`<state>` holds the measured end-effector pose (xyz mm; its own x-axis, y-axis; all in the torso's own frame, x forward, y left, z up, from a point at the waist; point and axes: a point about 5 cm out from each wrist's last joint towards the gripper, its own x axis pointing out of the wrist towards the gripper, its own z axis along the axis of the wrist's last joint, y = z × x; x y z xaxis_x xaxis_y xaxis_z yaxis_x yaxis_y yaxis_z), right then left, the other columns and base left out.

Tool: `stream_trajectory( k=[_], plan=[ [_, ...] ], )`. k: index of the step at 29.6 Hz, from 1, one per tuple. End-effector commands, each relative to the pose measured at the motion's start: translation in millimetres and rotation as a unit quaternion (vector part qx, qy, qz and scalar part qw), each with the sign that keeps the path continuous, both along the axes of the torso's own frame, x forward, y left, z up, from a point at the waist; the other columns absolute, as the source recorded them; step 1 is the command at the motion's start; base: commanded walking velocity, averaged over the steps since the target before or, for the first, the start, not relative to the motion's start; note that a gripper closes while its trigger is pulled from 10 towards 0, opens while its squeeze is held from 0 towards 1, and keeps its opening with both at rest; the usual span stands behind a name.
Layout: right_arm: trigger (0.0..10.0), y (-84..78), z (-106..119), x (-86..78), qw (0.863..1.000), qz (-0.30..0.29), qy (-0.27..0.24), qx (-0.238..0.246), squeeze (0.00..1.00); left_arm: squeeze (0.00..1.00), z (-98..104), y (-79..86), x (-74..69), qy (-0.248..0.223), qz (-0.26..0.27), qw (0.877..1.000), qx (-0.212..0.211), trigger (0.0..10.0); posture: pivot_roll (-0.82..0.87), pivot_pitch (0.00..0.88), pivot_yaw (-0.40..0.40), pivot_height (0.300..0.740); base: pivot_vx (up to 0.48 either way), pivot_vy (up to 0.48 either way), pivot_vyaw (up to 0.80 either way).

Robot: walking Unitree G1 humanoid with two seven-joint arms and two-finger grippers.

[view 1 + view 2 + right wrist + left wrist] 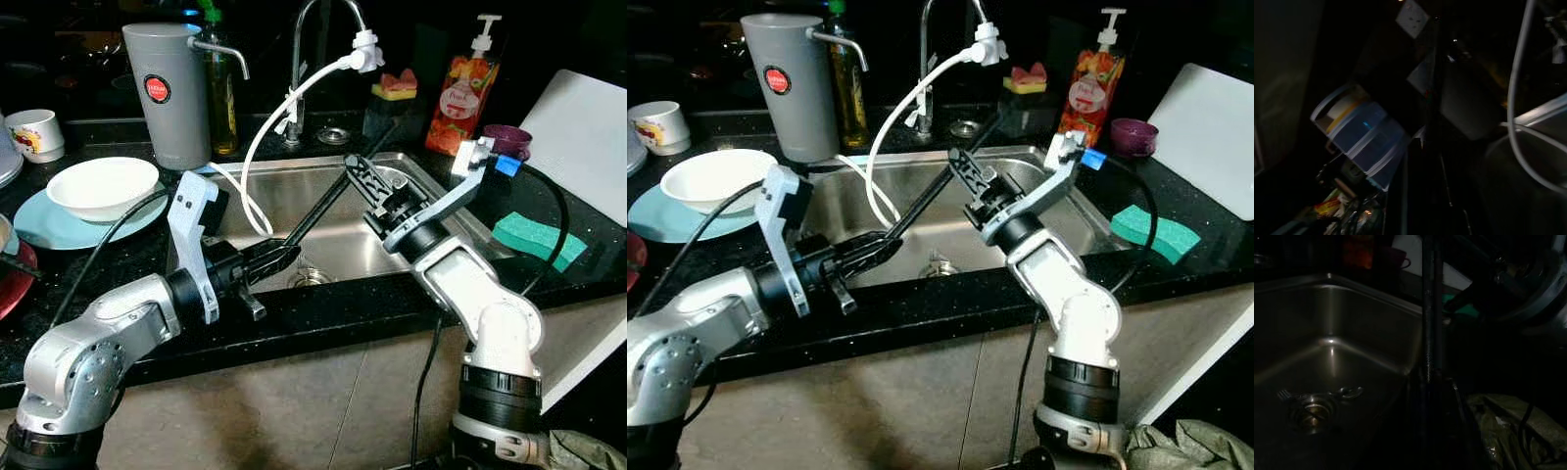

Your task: Kitchen organization

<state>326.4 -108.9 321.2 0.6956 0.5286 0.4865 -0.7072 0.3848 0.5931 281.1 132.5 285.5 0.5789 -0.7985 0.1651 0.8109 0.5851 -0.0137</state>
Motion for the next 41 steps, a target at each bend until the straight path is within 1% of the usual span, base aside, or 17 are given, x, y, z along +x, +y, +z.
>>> stream_trajectory(
  k=[1, 10, 11, 12, 13, 19, 24, 26, 27, 28, 29, 30, 33, 34, 36, 37, 41],
  plan=[
    [0.0, -4.9, -4, 2.3, 1.0, -0.02, 0.015, -0.01, 0.0, 0.0, 3, -3.1, -4.5, -0.011, -0.015, 1.0, 0.003, 10.0, 0.05, 0.174, -0.057, 0.74, 0.0, 0.0, 0.0],
    [0.0, -6.6, -5, 4.2, 0.999, -0.027, 0.021, -0.01, 0.0, 0.0, 4, 0.4, 4.5, -0.016, 0.03, 0.999, -0.003, 10.0, 0.05, 0.174, -0.057, 0.74, 0.0, 0.0, 0.0],
    [6.5, -6.7, -6, 4.9, 0.999, -0.03, 0.024, -0.014, 0.0, 1.0, 5, 1.3, 5.9, -0.013, 0.034, 0.999, -0.012, 10.0, 0.05, 0.174, -0.057, 0.74, 0.0, 0.0, 0.0],
    [10.0, -7.4, -8, 6.2, 0.999, -0.042, 0.025, -0.025, 0.0, 0.6, 8, 3.0, 6.4, -0.016, 0.04, 0.999, -0.024, 10.0, 0.05, 0.174, -0.057, 0.74, 0.0, 0.0, 0.0],
    [10.0, -8.7, -9, 7.6, 0.997, -0.057, 0.024, -0.035, 0.0, 0.0, 12, 4.9, 6.2, -0.019, 0.042, 0.998, -0.038, 10.0, 0.05, 0.174, -0.057, 0.74, 0.0, 0.0, 0.0],
    [10.0, -16.8, -12, 19.6, 0.992, -0.111, 0.04, -0.037, 0.0, 0.0, 19, 7.3, -0.2, -0.027, 0.017, 0.997, -0.068, 10.0, 0.05, 0.174, -0.057, 0.74, 0.0, 0.0, 0.0],
    [10.0, -26.1, -12, 36.3, 0.985, -0.163, 0.047, -0.035, 0.0, 0.0, 17, 7.8, -0.4, -0.027, 0.019, 0.998, -0.061, 10.0, 0.05, 0.179, -0.055, 0.74, 0.0, 0.0, 0.0],
    [10.0, -25.6, -12, 46.7, 0.976, -0.202, 0.029, -0.079, 0.0, 0.0, 16, 7.2, 0.7, -0.026, 0.022, 0.998, -0.058, 10.0, 0.05, 0.179, -0.051, 0.74, 0.0, 0.0, 0.0],
    [10.0, -25.6, -12, 46.7, 0.976, -0.202, 0.029, -0.079, 0.0, 0.0, 16, 7.2, 0.7, -0.026, 0.022, 0.998, -0.058, 10.0, 0.05, 0.179, -0.051, 0.74, 0.0, 0.0, 0.0],
    [10.0, -22.2, -15, 51.2, 0.965, -0.231, 0.013, -0.126, 0.0, 0.0, 16, 6.8, 1.4, -0.025, 0.024, 0.998, -0.059, 10.0, 0.05, 0.179, -0.051, 0.74, 0.0, 0.0, 0.0],
    [10.0, -22.2, -15, 51.2, 0.965, -0.231, 0.013, -0.126, 0.0, 0.0, 16, 6.8, 1.4, -0.025, 0.024, 0.998, -0.059, 10.0, 0.05, 0.179, -0.051, 0.74, 0.0, 0.0, 0.0],
    [10.0, -12.7, -23, 55.0, 0.947, -0.263, -0.017, -0.182, 0.0, 0.0, 16, 6.5, 3.2, -0.024, 0.03, 0.997, -0.061, 10.0, 0.05, 0.179, -0.051, 0.74, 0.0, 0.0, 0.0],
    [10.0, -1.7, -32, 56.3, 0.944, -0.266, -0.018, -0.193, 0.0, 0.0, 15, 6.2, 4.0, -0.022, 0.033, 0.997, -0.062, 10.0, 0.06, 0.183, -0.055, 0.74, 0.0, 0.0, 0.0],
    [10.0, 8.4, -41, 56.8, 0.946, -0.258, -0.012, -0.195, 0.55, 0.0, 15, 5.9, 4.0, -0.02, 0.034, 0.997, -0.063, 10.0, 0.06, 0.183, -0.055, 0.74, 0.0, 0.0, 0.0],
    [10.0, 12.1, -44, 57.5, 0.947, -0.254, -0.01, -0.195, 0.55, 0.0, 15, 5.8, 4.0, -0.019, 0.034, 0.997, -0.064, 10.0, 0.06, 0.183, -0.055, 0.74, 0.0, 0.0, 0.0],
    [10.0, 15.3, -47, 57.9, 0.948, -0.252, -0.008, -0.196, 1.0, 0.0, 14, 5.5, 3.9, -0.019, 0.034, 0.997, -0.064, 10.0, 0.06, 0.187, -0.056, 0.74, 0.0, 0.0, 0.0],
    [10.0, 25.8, -53, 59.3, 0.951, -0.24, -0.015, -0.193, 1.0, 0.0, 13, 4.5, 4.4, -0.017, 0.037, 0.997, -0.065, 10.0, 0.06, 0.187, -0.059, 0.74, 0.0, 0.0, 0.0]
  ],
)
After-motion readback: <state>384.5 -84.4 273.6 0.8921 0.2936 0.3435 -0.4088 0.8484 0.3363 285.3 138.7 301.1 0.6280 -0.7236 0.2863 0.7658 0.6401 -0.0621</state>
